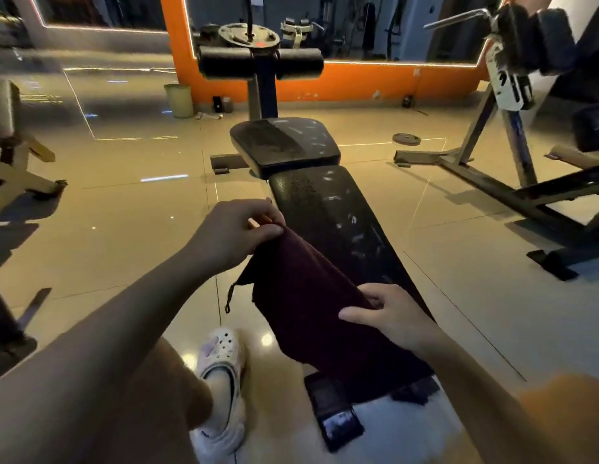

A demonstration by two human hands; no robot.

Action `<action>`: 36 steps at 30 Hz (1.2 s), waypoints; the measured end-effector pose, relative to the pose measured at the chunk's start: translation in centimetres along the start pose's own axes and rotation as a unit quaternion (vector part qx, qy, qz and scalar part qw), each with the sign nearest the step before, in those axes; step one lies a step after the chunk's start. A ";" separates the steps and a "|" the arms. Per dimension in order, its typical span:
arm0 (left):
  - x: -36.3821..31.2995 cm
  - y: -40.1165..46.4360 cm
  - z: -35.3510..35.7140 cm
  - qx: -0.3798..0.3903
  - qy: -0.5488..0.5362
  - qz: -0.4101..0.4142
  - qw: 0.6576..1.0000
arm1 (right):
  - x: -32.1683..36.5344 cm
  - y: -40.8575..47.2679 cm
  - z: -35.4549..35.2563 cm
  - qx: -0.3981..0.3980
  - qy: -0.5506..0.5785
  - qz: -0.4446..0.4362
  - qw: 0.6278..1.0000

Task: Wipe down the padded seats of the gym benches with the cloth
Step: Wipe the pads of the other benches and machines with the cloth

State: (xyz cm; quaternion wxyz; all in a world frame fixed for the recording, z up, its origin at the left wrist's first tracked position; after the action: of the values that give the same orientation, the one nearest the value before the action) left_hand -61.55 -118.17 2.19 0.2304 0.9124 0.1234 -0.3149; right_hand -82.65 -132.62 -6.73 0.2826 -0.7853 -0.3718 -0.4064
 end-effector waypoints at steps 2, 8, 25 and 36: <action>1.6 0.5 -0.2 0.005 0.012 -0.009 1.000 | -0.7 0.8 0.0 0.000 -0.030 0.026 0.999; 4.8 1.9 0.1 0.021 0.016 -0.032 0.999 | -0.9 3.2 -0.6 -0.041 -0.126 -0.008 0.991; 6.3 3.0 0.9 -0.138 -0.095 -0.085 0.982 | 4.1 5.0 -1.3 -0.148 -0.123 -0.020 0.981; 6.9 2.2 -0.3 -0.071 -0.201 -0.163 0.963 | 4.8 4.1 -1.3 -0.103 -0.180 0.033 0.978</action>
State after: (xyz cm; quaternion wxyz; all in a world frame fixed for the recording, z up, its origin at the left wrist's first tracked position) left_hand -55.24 -119.40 -1.22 0.2601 0.7793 0.2439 -0.5153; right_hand -78.02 -134.20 -2.57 0.1419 -0.8822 -0.3465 -0.2855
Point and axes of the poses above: each hand's wrist, its own y-axis towards the middle knuckle, its own z-axis out of the palm, x = y × z, the point moved 1 cm from there along y, towards the middle knuckle, and after that the axes turned 5 degrees about z, right-handed, at the moved point
